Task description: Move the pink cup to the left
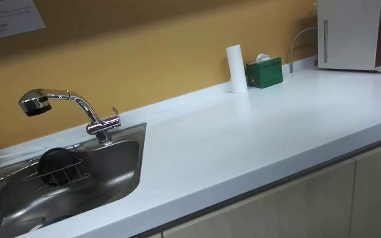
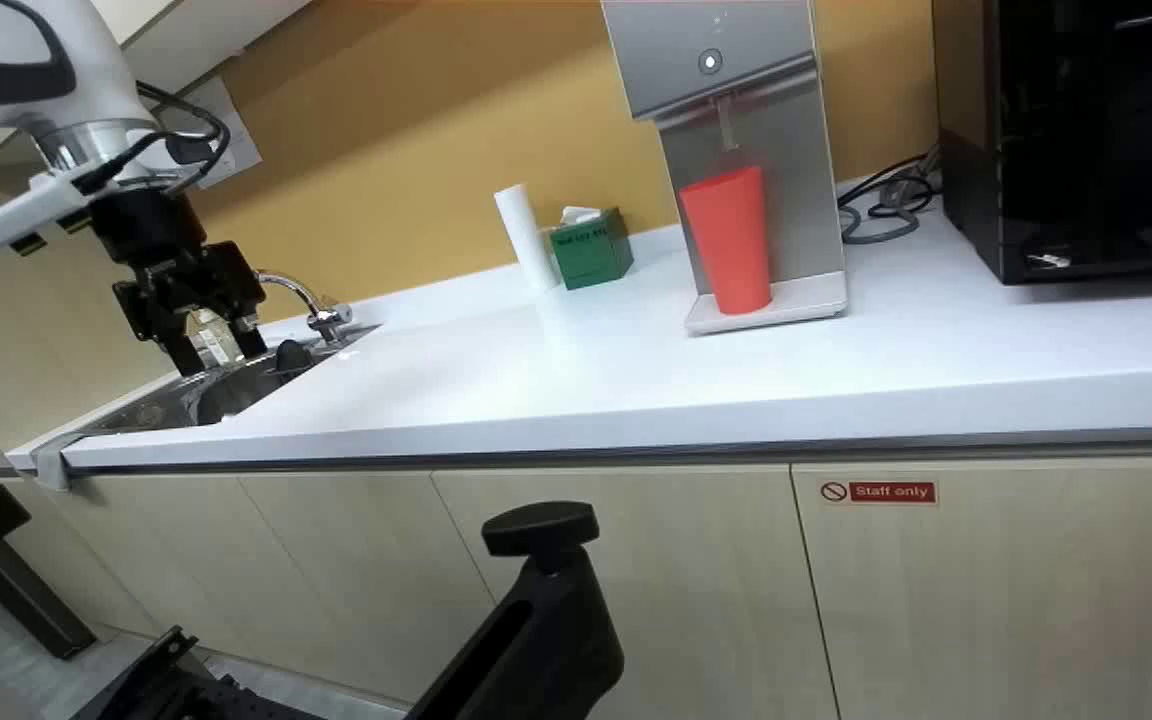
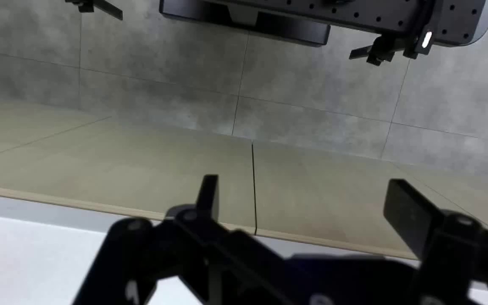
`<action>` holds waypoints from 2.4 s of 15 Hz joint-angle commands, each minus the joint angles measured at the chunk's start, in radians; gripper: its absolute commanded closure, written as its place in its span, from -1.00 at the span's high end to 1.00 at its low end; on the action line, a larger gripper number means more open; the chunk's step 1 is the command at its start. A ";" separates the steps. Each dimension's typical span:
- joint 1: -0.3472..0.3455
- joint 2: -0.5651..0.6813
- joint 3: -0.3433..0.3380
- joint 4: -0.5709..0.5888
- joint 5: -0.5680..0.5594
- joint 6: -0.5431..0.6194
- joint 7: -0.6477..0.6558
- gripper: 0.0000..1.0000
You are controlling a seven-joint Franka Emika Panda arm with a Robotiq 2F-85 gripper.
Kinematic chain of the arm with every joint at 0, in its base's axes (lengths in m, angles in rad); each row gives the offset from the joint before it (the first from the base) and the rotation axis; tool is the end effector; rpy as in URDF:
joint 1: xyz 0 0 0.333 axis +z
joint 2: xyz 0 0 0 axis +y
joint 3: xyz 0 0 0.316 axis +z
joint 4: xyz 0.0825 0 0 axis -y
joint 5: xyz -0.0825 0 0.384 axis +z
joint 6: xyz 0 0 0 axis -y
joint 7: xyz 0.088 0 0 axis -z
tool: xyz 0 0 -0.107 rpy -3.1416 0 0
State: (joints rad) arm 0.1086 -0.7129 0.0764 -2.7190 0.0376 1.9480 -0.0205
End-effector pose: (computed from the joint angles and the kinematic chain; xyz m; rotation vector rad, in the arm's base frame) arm 0.3149 0.0602 0.4263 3.1093 0.2658 -0.0903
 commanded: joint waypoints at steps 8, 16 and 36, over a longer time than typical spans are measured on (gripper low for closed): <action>0.001 0.000 -0.001 0.002 -0.001 -0.002 0.001 1.00; -0.115 0.000 0.022 -0.015 -0.078 0.154 0.156 1.00; -0.519 0.426 -0.046 0.243 -0.370 0.662 0.452 1.00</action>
State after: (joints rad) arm -0.4538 -0.2878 0.0739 -2.4779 -0.3121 2.6157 0.4186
